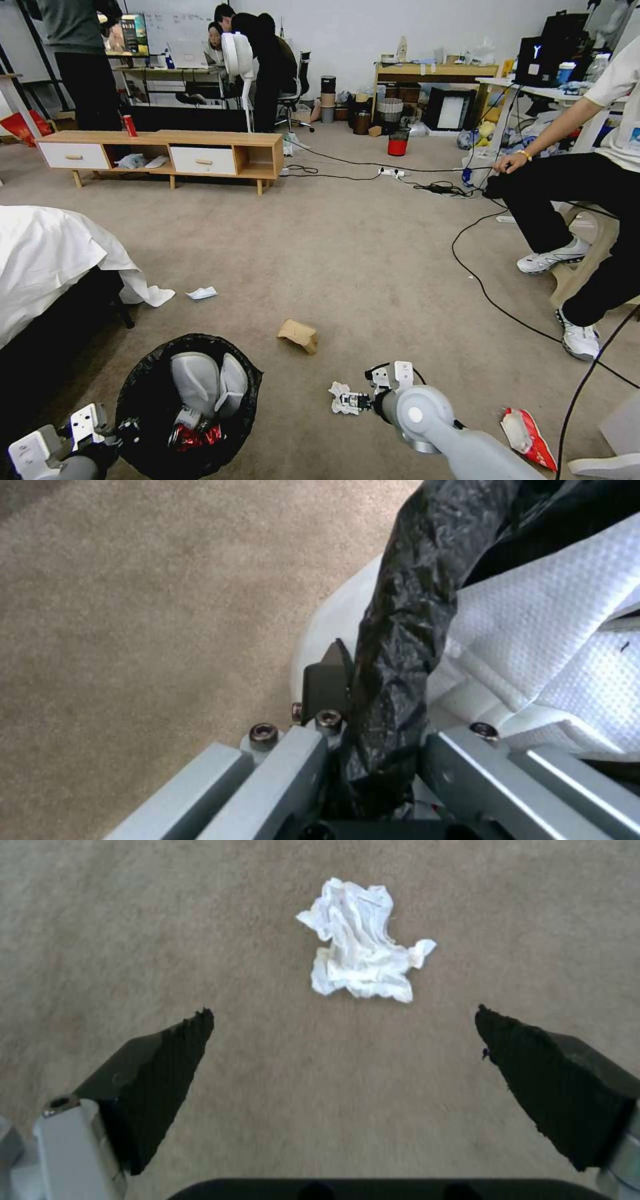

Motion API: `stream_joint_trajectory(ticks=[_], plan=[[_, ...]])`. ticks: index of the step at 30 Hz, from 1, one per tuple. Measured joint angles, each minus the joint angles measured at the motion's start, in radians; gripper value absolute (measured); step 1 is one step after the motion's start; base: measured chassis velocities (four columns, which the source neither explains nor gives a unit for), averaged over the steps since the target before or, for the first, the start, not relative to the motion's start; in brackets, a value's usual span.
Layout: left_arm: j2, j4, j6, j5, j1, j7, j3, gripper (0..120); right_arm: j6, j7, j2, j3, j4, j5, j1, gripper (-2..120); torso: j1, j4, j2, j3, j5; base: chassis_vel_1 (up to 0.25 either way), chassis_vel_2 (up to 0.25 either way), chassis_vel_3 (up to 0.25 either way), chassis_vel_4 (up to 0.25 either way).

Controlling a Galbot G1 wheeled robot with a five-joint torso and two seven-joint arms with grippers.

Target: Pick up the trash bin and place the garbage on the floor into it.

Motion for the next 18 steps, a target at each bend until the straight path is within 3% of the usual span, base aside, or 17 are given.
stream_joint_trajectory(ticks=[11, 18], plan=[[-0.006, 0.014, 0.000, 0.010, -0.002, 0.005, 0.002, 0, 0.061, -0.099, 0.151, -0.022, -0.252, -0.124, 0.095, 100, 0.000, 0.0002, 0.000, 0.000, -0.0002, 0.000, 0.000, 0.000, 0.000], [-0.005, 0.015, 0.000, 0.011, -0.001, 0.007, 0.000, 0, 0.086, -0.132, 0.205, -0.043, -0.369, -0.180, 0.118, 100, 0.000, 0.0002, 0.000, 0.000, 0.0000, 0.000, 0.000, 0.000, 0.000]])
